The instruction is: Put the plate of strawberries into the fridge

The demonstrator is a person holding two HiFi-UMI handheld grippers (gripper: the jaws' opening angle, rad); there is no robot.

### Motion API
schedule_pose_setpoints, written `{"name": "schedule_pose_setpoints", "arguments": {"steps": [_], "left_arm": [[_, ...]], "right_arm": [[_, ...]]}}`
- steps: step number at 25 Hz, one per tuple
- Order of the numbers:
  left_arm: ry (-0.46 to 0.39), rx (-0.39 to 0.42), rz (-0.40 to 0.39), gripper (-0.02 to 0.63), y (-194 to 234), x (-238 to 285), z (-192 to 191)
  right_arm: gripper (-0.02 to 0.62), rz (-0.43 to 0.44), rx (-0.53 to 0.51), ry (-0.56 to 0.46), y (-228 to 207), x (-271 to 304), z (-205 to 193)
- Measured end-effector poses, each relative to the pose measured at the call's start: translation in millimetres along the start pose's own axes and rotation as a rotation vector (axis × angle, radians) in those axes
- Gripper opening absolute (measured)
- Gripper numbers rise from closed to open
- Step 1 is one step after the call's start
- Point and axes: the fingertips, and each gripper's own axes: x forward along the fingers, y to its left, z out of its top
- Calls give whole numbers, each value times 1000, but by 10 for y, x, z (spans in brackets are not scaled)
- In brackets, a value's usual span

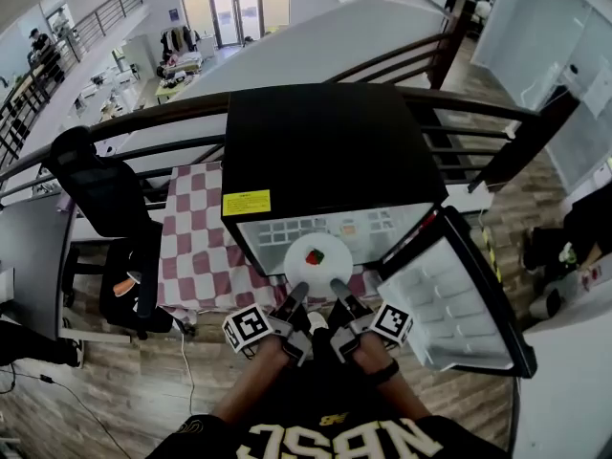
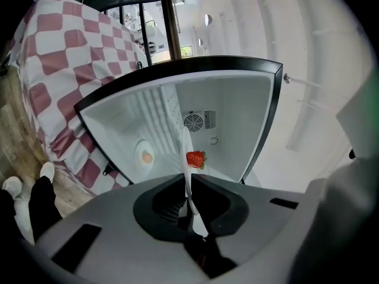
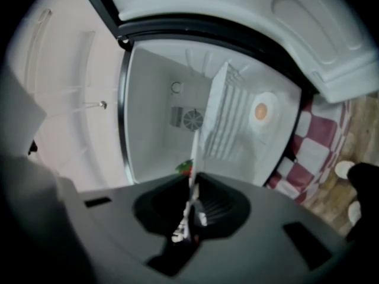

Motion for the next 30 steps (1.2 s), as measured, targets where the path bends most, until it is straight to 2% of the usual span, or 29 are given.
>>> {"name": "schedule_pose_setpoints", "arguments": {"steps": [4, 12, 24, 30], "left_arm": [[-25, -15, -6, 35, -39, 255, 197], [-52, -43, 45, 35, 89, 540, 364], [-42, -37, 61, 35, 130, 723, 503], [-54, -57, 61, 35, 112, 797, 579]], "right_arm": [[40, 6, 18, 9, -12, 257, 217], [40, 9, 106, 35, -93, 548, 451], [40, -6, 97, 9, -149, 787, 635], [40, 42, 107, 2, -143, 872, 683]]}}
